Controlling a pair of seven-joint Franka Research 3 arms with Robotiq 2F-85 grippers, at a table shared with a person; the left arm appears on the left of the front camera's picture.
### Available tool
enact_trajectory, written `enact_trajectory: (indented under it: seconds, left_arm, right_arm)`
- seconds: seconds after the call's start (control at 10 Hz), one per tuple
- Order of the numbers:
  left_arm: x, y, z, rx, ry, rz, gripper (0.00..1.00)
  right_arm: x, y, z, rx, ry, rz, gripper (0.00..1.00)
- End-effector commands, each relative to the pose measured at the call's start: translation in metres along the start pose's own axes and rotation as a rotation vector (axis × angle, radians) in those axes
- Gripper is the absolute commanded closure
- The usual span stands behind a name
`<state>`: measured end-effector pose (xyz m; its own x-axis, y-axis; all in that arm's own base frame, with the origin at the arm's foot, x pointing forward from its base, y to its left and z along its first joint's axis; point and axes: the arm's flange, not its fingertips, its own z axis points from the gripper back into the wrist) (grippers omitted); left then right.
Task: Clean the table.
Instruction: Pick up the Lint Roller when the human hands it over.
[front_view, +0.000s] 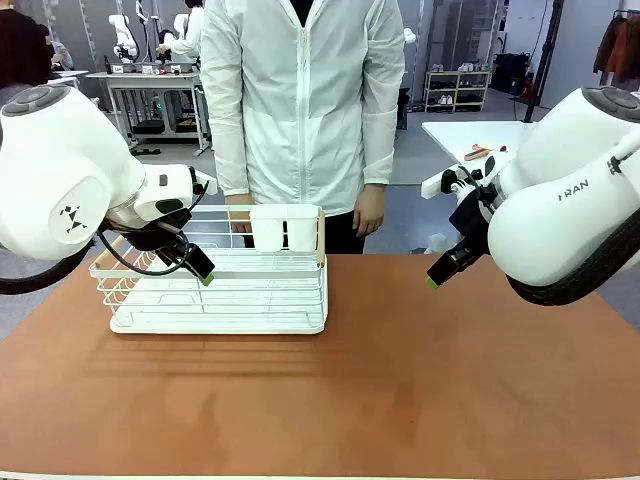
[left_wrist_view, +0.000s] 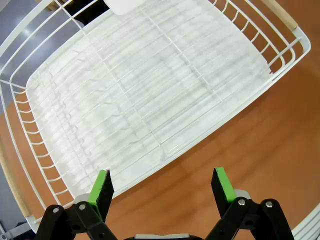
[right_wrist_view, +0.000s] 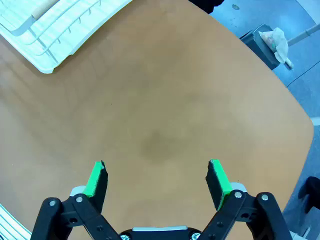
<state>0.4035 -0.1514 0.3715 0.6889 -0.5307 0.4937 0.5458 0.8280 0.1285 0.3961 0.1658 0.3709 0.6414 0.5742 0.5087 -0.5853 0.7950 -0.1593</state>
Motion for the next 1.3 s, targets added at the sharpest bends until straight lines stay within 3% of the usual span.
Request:
enact_trajectory:
  seconds: [0.0,0.8,0.9,1.0,1.1,1.2]
  left_arm:
    - [0.000,0.000,0.000,0.001,-0.002,0.001,0.00]
    - [0.000,0.000,0.000,0.001,-0.002,0.001,0.00]
    - [0.000,0.000,0.000,0.000,0.000,0.000,0.00]
    - [0.009,0.009,0.017,-0.081,-0.025,0.015,0.00]
    - [0.015,0.031,0.042,-0.247,0.000,0.044,0.00]
    - [0.013,0.053,0.061,-0.477,-0.012,0.153,0.00]
  right_arm:
    - [0.000,0.001,0.000,0.001,-0.001,-0.001,0.00]
    - [0.000,0.000,0.000,0.000,0.000,0.000,0.00]
    - [0.013,-0.019,0.028,0.030,-0.031,-0.063,0.00]
    - [0.020,-0.036,0.049,0.111,-0.051,-0.129,0.00]
    - [0.024,-0.070,0.072,0.235,-0.042,-0.232,0.00]
    - [0.022,-0.097,0.087,0.420,-0.038,-0.313,0.00]
